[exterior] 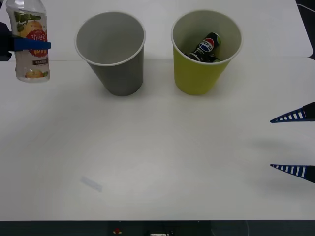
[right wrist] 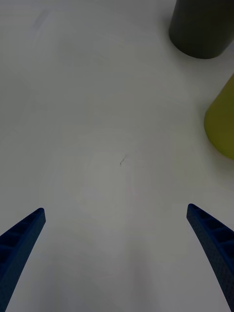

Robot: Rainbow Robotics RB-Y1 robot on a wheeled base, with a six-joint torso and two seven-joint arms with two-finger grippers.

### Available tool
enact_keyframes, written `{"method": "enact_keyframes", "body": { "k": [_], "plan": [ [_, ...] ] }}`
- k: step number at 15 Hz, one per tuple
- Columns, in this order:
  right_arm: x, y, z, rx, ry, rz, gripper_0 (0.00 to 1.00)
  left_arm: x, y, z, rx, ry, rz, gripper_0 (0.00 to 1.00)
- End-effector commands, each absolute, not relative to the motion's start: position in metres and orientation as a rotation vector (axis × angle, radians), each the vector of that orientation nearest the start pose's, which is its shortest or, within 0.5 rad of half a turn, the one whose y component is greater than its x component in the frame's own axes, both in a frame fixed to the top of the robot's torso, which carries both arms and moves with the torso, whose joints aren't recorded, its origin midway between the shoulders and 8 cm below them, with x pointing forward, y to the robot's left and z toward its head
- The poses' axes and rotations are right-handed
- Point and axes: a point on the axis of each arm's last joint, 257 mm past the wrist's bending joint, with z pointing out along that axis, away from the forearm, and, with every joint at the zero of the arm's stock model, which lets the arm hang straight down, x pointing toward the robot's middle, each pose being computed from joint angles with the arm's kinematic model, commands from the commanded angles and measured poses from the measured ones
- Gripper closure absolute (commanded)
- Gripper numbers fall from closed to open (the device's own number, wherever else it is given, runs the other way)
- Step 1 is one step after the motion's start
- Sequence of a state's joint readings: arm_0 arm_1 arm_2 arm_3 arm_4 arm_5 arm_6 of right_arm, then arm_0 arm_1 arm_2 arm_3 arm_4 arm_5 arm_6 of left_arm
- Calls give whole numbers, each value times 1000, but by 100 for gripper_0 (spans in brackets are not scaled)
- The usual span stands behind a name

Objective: Put the can into the green bin and the plastic bottle into the gray bin

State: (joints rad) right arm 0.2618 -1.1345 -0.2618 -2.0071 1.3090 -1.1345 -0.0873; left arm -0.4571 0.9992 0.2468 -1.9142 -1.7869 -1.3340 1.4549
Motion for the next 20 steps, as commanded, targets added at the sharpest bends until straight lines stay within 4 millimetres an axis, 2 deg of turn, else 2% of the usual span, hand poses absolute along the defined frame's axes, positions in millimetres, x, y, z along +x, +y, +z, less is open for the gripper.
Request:
{"method": "enact_keyframes", "body": {
  "k": [1,4,9,15,17,18,19,20],
  "plan": [
    [341,-286,-167,-1634,1596,209,0,511,262,35,644,2060,-329,100],
    [341,-286,-167,-1634,1596,209,0,538,240,50,673,2058,-323,100],
    [341,-286,-167,-1634,1596,209,0,576,194,49,696,2066,-349,100],
    [341,-286,-167,-1634,1596,209,0,603,152,37,715,2059,-320,100],
    [341,-286,-167,-1634,1596,209,0,605,147,34,723,2054,-318,100],
    [341,-286,-167,-1634,1596,209,0,605,146,34,724,2053,-320,85],
    [341,-286,-167,-1634,1596,209,0,604,145,33,726,2055,-323,54],
    [341,-286,-167,-1634,1596,209,0,604,142,32,730,2053,-329,17]
  ]
}}
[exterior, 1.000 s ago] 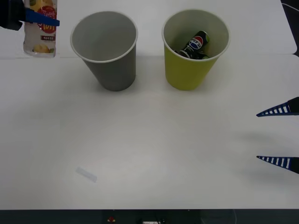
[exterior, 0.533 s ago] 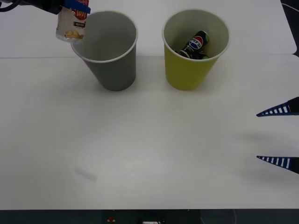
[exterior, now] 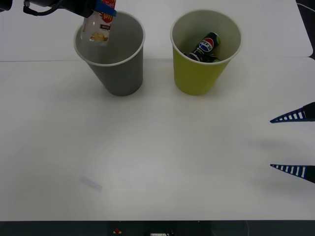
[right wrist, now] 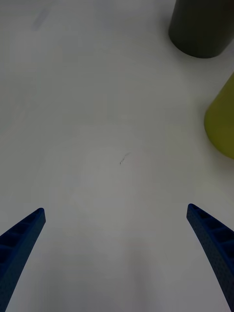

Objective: Put the can into the green bin and the plastic bottle into the gray bin

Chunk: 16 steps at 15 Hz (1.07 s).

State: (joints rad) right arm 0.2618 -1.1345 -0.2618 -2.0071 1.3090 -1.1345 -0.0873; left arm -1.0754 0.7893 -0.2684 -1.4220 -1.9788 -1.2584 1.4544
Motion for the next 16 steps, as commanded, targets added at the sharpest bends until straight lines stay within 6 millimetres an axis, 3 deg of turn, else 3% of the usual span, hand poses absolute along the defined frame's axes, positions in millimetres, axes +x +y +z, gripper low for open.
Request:
{"method": "enact_keyframes", "body": {
  "k": [1,5,9,16],
  "plan": [
    [341,-286,-167,-1634,1596,209,0,603,139,31,744,2048,-332,0],
    [341,-286,-167,-1634,1596,209,0,598,133,34,776,2028,-359,0],
    [341,-286,-167,-1634,1596,209,0,592,147,38,801,1949,-407,0],
    [341,-286,-167,-1634,1596,209,0,555,204,26,853,1774,-522,0]
  ]
}}
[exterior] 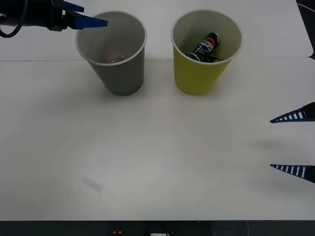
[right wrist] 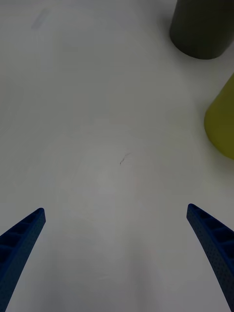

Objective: Put the can into the green bin and the plastic bottle into the gray bin

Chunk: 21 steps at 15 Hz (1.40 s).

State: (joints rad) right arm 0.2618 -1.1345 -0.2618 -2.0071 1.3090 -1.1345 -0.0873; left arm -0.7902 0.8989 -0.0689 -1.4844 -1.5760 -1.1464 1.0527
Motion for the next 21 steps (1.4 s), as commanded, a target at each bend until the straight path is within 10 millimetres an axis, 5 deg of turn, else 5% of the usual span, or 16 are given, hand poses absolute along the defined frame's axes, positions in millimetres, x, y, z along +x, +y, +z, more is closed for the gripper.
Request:
{"method": "enact_keyframes", "body": {
  "k": [1,10,15,21],
  "plan": [
    [341,-286,-167,-1634,1596,209,0,549,211,22,861,1754,-522,0],
    [341,-286,-167,-1634,1596,209,0,485,290,-39,1033,1661,-462,0],
    [341,-286,-167,-1634,1596,209,0,427,328,-75,1206,1699,-453,0],
    [341,-286,-167,-1634,1596,209,0,378,343,-109,1350,1672,-482,0]
  ]
}}
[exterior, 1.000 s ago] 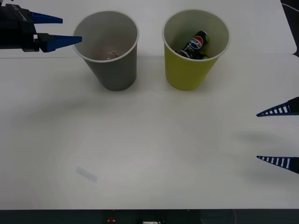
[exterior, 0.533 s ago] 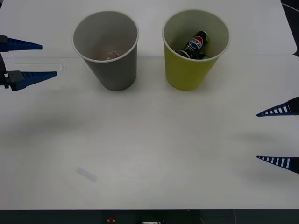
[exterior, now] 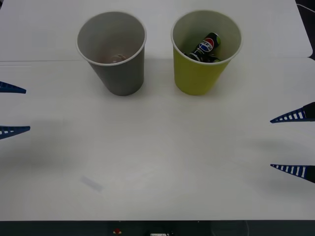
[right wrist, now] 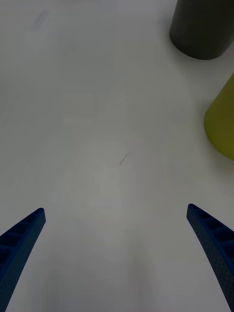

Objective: Put the can into the green bin and the plastic bottle into the gray bin

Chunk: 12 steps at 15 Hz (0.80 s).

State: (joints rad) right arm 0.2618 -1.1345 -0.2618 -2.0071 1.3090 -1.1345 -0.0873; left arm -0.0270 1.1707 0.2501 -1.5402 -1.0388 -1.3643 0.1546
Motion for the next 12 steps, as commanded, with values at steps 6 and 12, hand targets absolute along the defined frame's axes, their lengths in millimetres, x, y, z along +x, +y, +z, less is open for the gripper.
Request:
{"method": "enact_keyframes", "body": {
  "k": [6,12],
  "plan": [
    [341,-286,-167,-1634,1596,209,0,341,350,-135,1492,1631,-486,0],
    [341,-286,-167,-1634,1596,209,0,321,346,-152,1572,1586,-479,0]
  ]
}}
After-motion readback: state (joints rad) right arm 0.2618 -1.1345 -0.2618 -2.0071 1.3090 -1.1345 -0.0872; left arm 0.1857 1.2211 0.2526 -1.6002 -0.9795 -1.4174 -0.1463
